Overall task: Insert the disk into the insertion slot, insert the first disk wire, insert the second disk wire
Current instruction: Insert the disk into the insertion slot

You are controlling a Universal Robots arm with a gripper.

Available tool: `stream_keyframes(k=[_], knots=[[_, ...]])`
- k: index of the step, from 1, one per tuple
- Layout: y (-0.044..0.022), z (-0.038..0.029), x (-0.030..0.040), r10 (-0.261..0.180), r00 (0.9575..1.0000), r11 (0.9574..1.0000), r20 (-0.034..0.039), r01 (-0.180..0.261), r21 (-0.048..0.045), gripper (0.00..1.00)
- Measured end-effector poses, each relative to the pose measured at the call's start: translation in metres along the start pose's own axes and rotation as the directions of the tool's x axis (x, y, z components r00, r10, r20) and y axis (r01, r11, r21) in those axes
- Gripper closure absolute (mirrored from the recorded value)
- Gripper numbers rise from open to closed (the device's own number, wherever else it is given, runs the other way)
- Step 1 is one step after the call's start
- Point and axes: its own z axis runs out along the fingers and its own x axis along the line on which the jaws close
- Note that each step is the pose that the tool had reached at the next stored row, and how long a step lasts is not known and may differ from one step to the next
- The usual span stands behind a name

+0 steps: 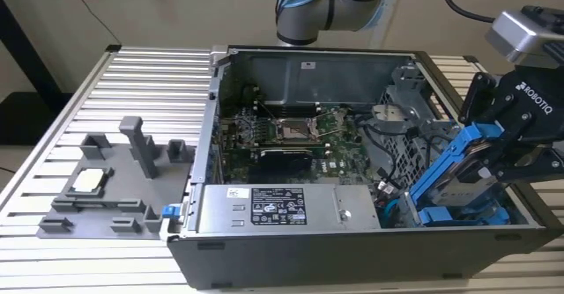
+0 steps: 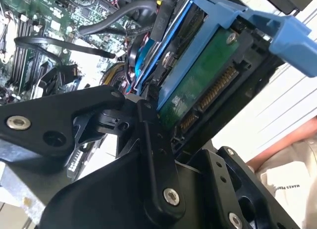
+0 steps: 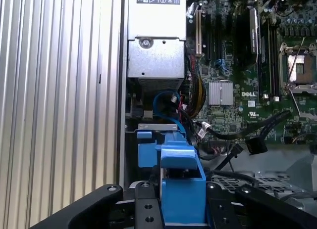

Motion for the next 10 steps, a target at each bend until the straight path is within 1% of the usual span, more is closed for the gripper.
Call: stream_keyframes(k=[6,7,10], knots=[[-0.0001,0.0009,0.0000,0.000,1.0000,1.0000,0.0004,0.000,-0.0001,0.66],[-0.0001,0.0010,0.0000,0.000,1.0000,1.0000,0.0002,0.000,-0.0001,0.59],[-0.0002,0.0012,0.0000,0.000,1.0000,1.0000,0.0002,0.000,-0.0001,0.59]])
